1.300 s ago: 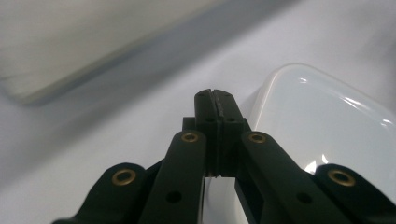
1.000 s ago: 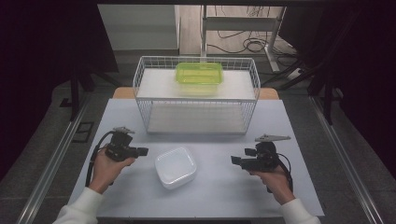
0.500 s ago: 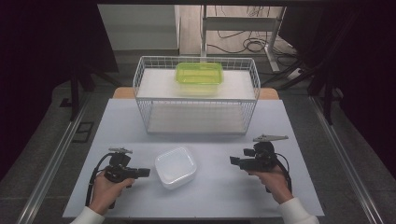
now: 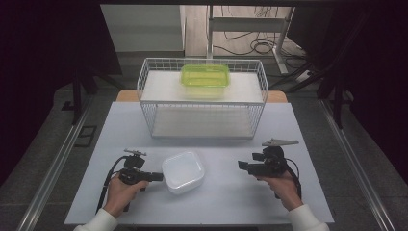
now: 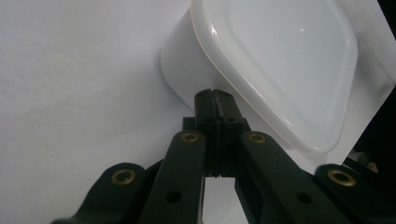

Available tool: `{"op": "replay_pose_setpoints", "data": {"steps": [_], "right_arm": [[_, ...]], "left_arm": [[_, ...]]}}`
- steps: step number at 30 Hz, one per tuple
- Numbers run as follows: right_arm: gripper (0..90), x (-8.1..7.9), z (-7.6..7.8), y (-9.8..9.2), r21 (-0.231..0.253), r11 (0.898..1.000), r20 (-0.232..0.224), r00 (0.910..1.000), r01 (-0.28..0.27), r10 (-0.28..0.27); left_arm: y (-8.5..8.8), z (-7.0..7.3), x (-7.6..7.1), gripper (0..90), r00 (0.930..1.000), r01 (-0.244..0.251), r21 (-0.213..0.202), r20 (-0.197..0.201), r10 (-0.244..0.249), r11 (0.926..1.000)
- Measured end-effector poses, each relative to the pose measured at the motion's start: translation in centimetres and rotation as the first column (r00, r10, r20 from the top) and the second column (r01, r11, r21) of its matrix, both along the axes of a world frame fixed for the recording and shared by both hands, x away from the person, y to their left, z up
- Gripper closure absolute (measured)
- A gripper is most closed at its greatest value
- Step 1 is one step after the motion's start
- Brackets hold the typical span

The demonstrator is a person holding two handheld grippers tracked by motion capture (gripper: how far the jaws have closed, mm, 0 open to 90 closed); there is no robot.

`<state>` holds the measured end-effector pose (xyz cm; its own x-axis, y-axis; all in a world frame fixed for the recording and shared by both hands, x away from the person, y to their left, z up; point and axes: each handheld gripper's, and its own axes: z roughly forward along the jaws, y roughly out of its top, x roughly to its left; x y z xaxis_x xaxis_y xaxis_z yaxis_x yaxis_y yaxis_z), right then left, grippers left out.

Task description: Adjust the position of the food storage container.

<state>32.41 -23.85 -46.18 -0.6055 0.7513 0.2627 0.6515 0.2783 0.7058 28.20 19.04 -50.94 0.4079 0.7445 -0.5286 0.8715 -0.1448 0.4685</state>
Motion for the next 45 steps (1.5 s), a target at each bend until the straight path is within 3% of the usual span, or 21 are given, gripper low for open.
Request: {"op": "replay_pose_setpoints", "data": {"steps": [17,20,28,33,36,38,41,45], "right_arm": [[23.4,0.1,-0.1,-0.1,-0.006,1.0,-0.004,1.0,-0.004,0.004],[23.4,0.0,-0.1,-0.1,-0.007,1.0,-0.005,1.0,-0.004,0.004],[23.4,0.0,-0.2,-0.2,-0.011,1.0,-0.009,1.0,-0.001,0.001],[23.4,-0.1,-0.2,-0.2,-0.012,1.0,-0.004,1.0,0.0,-0.001],[23.4,-0.1,-0.1,-0.2,-0.01,1.0,0.002,1.0,0.002,-0.002],[23.4,-0.2,0.0,-0.3,-0.006,1.0,0.005,1.0,0.0,0.0],[23.4,-0.2,0.0,-0.3,-0.004,1.0,0.008,1.0,-0.002,0.002],[22.8,-0.3,0.1,-0.2,-0.007,1.0,0.016,0.9999,0.001,-0.001]], "left_arm": [[-3.8,-0.5,3.2,89.9,0.9994,0.031,-0.01,-0.014,-0.032,0.9995],[-4.3,-0.7,3.6,89.9,0.9995,0.023,-0.031,-0.02,-0.024,0.9993],[-4.7,-0.8,3.9,89.9,0.9989,0.042,-0.019,-0.019,-0.042,0.9989],[-4.2,-0.3,3.6,89.8,0.9997,0.009,-0.012,0.021,-0.009,0.9999],[-3.5,0.6,2.9,89.6,0.9974,-0.021,0.0,0.07,0.021,0.9998],[-3.0,1.3,2.1,88.2,0.9919,-0.045,-0.006,0.118,0.045,0.999],[-2.3,2.1,1.4,79.9,0.9855,-0.052,-0.006,0.161,0.053,0.9986],[-1.9,2.8,0.9,59.2,0.983,-0.061,-0.033,0.171,0.066,0.9976]]}}
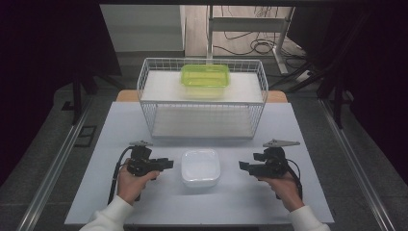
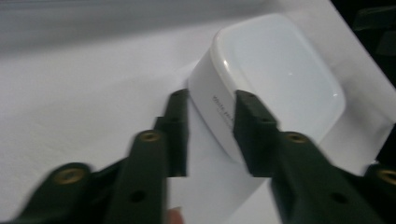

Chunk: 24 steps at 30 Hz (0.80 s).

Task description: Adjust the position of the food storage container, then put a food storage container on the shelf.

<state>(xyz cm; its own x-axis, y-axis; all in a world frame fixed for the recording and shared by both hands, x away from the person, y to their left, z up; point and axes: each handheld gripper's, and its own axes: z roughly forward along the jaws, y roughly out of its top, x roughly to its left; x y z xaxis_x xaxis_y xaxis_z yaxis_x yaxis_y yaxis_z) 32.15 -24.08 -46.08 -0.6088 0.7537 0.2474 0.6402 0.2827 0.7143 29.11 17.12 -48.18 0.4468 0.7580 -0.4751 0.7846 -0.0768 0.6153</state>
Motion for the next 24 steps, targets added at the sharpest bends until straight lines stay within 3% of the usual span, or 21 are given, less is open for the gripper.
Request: {"op": "replay_pose_setpoints", "data": {"steps": [2,5,24], "right_arm": [[22.6,-0.02,0.06,0.06,0.004,1.0,0.002,1.0,-0.001,0.001],[22.5,0.02,0.07,0.07,0.012,1.0,-0.004,0.9999,-0.009,0.01],[19.5,-0.33,0.18,0.92,0.028,0.999,-0.027,0.9988,-0.039,0.04]], "left_arm": [[0.11,0.23,-0.16,50.5,1.0,-0.006,-0.012,0.005,0.006,0.9999],[0.28,0.47,-0.26,44.6,0.9999,-0.008,-0.033,0.008,0.009,0.9994],[0.26,0.61,-0.24,37.2,0.9996,0.019,-0.064,-0.017,-0.02,0.9978]]}}
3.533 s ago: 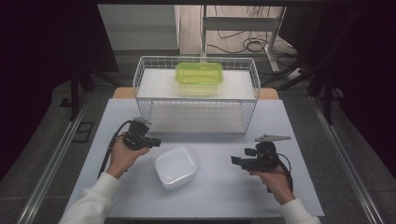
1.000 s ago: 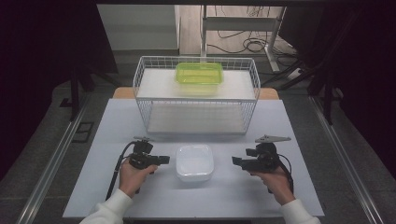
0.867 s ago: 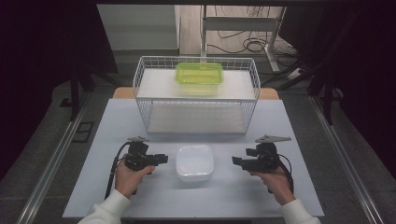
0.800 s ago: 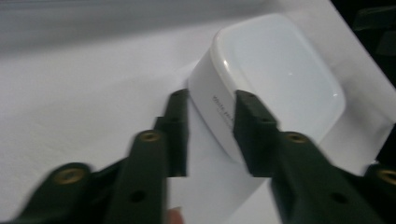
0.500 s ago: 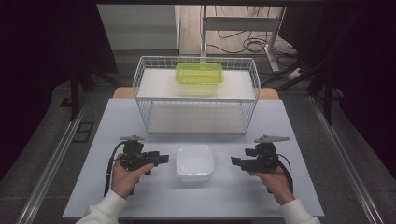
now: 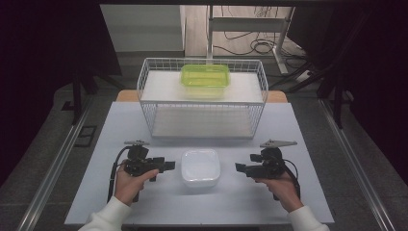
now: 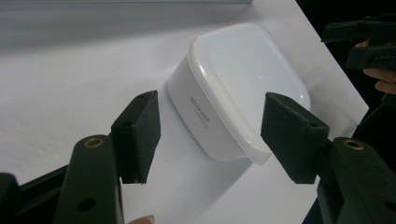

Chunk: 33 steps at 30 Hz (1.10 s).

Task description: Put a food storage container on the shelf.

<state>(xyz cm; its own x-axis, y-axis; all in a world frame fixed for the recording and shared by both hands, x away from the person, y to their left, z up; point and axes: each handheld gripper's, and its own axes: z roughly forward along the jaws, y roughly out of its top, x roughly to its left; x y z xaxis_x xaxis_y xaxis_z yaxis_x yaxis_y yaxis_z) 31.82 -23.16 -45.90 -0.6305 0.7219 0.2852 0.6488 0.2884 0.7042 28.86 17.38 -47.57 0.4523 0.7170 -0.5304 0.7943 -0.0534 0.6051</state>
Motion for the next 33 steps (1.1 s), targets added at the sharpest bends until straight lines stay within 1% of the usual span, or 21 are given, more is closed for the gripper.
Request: {"op": "replay_pose_setpoints", "data": {"steps": [3,8,9,11,14,16,18,21,24,25,28,31,33], "right_arm": [[19.4,0.1,-0.2,0.3,0.005,1.0,-0.02,0.9998,-0.006,0.006],[19.7,0.1,-0.1,1.1,0.027,1.0,-0.051,0.9987,-0.005,0.006],[19.9,0.1,0.0,1.2,0.033,0.999,-0.054,0.9985,0.0,0.002],[21.2,0.2,0.2,1.4,0.058,0.998,-0.068,0.9976,0.016,-0.012],[22.4,0.6,0.5,2.1,0.067,0.998,-0.082,0.9965,0.021,-0.015],[24.0,0.9,0.6,2.7,0.068,0.998,-0.091,0.9958,0.013,-0.007],[26.9,1.3,0.6,3.2,0.081,0.997,-0.103,0.9947,0.003,0.005],[30.4,1.8,0.2,3.8,0.096,0.995,-0.121,0.9925,-0.004,0.016],[33.0,2.2,-0.5,4.0,0.11,0.994,-0.15,0.9885,-0.006,0.023],[33.9,2.4,-0.8,4.1,0.118,0.993,-0.166,0.9858,-0.006,0.026],[35.9,2.7,-1.2,4.3,0.14,0.99,-0.188,0.9815,-0.009,0.036],[37.3,2.8,-1.6,4.5,0.136,0.99,-0.198,0.9791,-0.021,0.048],[38.2,2.9,-1.9,4.5,0.14,0.99,-0.208,0.9769,-0.019,0.048]], "left_arm": [[-0.1,-0.1,0.2,37.2,0.9998,0.0,-0.011,-0.018,0.0,0.9999],[-0.2,0.1,0.1,36.7,0.9997,-0.007,-0.026,-0.025,0.006,0.9996],[-0.1,0.3,0.1,36.7,0.9997,-0.008,-0.035,-0.024,0.007,0.9994],[-0.2,0.4,0.1,36.7,0.9996,-0.016,-0.038,-0.023,0.015,0.9992],[-0.5,0.3,0.6,36.7,0.999,-0.014,-0.037,-0.042,0.012,0.9992],[-0.7,0.1,0.9,36.9,0.9985,-0.012,-0.042,-0.054,0.009,0.9991],[-0.8,0.0,1.3,37.0,0.998,-0.007,-0.048,-0.063,0.003,0.9988],[-1.1,-0.2,1.7,37.2,0.9968,-0.009,-0.068,-0.079,0.004,0.9977],[-1.3,-0.5,2.0,38.1,0.9957,-0.01,-0.076,-0.092,0.003,0.9971],[-1.4,-0.6,2.1,38.7,0.9954,-0.013,-0.079,-0.096,0.005,0.9968],[-1.5,-0.9,2.3,41.1,0.9942,-0.003,-0.091,-0.108,-0.006,0.9959],[-1.7,-1.2,2.3,43.2,0.9935,0.002,-0.091,-0.113,-0.012,0.9958],[-1.7,-1.5,2.3,44.1,0.9919,-0.002,-0.095,-0.126,-0.01,0.9955]]}}
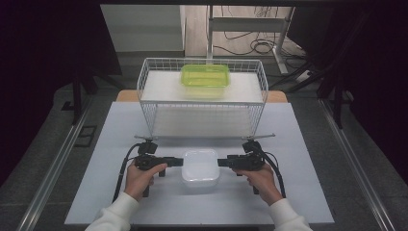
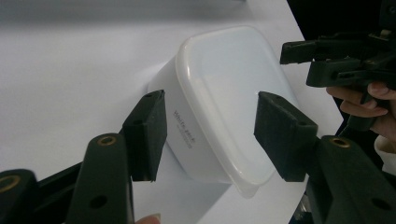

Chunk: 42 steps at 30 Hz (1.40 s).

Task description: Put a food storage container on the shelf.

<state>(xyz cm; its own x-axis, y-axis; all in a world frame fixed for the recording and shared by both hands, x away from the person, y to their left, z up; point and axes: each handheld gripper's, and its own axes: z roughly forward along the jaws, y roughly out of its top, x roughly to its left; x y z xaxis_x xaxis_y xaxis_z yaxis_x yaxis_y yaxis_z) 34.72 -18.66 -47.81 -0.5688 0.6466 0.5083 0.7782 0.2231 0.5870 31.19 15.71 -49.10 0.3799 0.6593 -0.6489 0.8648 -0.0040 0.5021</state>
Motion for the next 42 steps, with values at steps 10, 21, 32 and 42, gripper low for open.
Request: {"op": "replay_pose_setpoints", "data": {"steps": [10,21,32,42], "right_arm": [[41.9,0.6,-1.1,0.4,0.037,0.999,-0.063,0.998,0.003,-0.001],[60.8,1.0,-2.2,0.0,0.141,0.99,-0.175,0.9846,0.018,0.007],[71.3,0.6,-2.2,-0.4,0.2,0.978,-0.237,0.9714,0.058,-0.009],[75.5,-0.2,-1.4,-0.3,0.191,0.981,-0.183,0.9831,0.037,-0.002]], "left_arm": [[-0.2,-1.2,0.3,46.5,0.9991,0.018,-0.037,-0.039,-0.02,0.9991],[-0.3,-2.2,0.4,63.2,0.9942,0.049,-0.133,-0.088,-0.061,0.99],[-0.1,-1.9,0.1,71.9,0.9936,0.019,-0.152,-0.107,-0.036,0.9882],[0.2,-1.2,-0.6,77.3,0.9962,0.021,-0.144,-0.081,-0.033,0.9894]]}}
